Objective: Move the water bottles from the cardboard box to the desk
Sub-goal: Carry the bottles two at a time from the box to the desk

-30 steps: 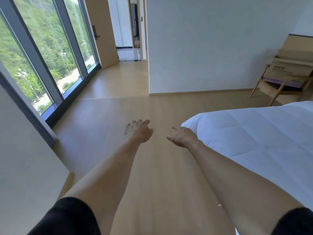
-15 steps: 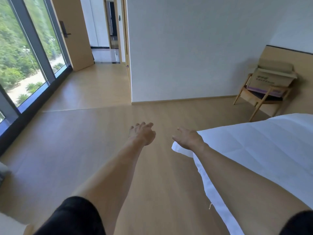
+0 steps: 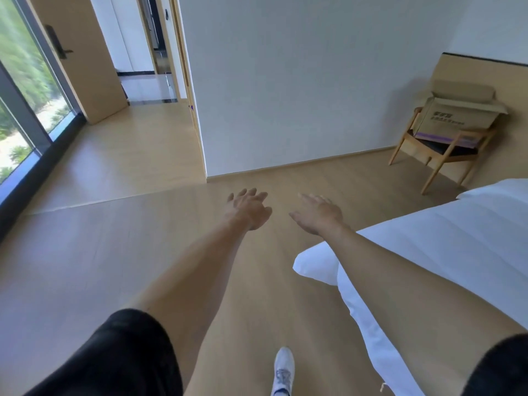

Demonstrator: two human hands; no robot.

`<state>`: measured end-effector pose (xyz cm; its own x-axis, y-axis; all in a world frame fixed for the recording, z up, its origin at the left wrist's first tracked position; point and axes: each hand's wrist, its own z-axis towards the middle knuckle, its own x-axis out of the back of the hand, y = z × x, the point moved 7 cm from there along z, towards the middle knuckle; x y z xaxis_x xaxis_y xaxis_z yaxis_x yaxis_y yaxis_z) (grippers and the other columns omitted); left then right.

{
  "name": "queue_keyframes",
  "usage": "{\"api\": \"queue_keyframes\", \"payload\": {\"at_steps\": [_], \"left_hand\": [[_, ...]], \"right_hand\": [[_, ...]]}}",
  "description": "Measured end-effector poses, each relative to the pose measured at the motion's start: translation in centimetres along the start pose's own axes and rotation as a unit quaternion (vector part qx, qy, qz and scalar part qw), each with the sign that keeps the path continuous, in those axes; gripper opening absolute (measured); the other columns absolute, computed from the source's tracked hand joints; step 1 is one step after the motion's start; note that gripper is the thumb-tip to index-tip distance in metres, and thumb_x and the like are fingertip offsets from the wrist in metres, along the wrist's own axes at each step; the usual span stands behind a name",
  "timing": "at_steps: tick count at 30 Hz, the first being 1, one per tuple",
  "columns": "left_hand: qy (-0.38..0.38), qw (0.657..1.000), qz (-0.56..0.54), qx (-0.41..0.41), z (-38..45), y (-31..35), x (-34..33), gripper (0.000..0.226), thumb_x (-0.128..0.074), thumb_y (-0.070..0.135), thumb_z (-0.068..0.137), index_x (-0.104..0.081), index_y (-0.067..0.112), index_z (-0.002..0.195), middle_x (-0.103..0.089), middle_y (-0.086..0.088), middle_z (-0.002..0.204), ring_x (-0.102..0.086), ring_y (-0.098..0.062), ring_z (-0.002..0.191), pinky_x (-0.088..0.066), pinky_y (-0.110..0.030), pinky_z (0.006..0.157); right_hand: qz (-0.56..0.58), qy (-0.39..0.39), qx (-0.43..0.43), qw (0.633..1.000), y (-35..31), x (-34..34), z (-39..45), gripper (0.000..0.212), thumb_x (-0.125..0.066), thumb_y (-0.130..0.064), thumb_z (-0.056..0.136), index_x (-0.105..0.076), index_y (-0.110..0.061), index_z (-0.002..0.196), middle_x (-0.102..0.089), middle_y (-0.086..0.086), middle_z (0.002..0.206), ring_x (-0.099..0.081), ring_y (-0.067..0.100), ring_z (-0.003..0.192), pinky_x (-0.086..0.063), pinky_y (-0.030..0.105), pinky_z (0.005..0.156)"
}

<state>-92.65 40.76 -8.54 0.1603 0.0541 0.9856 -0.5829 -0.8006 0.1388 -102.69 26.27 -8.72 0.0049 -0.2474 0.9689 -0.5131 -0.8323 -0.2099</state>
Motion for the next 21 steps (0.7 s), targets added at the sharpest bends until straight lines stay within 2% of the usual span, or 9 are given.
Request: {"api": "queue_keyframes", "payload": {"at_steps": [10,21], "left_hand": [[0.004,0.999,0.040,0.003,21.3,-0.3,4.6,0.055,-0.031,0.046,0.104,-0.029,0.032,0.157,-0.029,0.003,0.163,-0.021,-0.019,0.151,-0.014,-0.045,0.124],[-0.007,0.999,0.036,-0.025,39.5,2.1,5.3,0.054,-0.031,0.045,0.103,-0.032,0.032,0.155,-0.036,0.002,0.157,-0.025,-0.020,0.149,-0.018,-0.045,0.122]], "right_hand": [[0.033,-0.003,0.006,0.999,-0.5,3.3,22.2,0.072,-0.043,-0.062,0.097,-0.025,-0.030,0.159,-0.025,0.004,0.165,-0.018,0.025,0.153,-0.019,0.045,0.123],[0.025,-0.003,-0.013,1.000,2.4,6.0,39.1,0.071,-0.043,-0.062,0.097,-0.026,-0.029,0.158,-0.031,0.004,0.162,-0.024,0.026,0.150,-0.024,0.045,0.120]]}}
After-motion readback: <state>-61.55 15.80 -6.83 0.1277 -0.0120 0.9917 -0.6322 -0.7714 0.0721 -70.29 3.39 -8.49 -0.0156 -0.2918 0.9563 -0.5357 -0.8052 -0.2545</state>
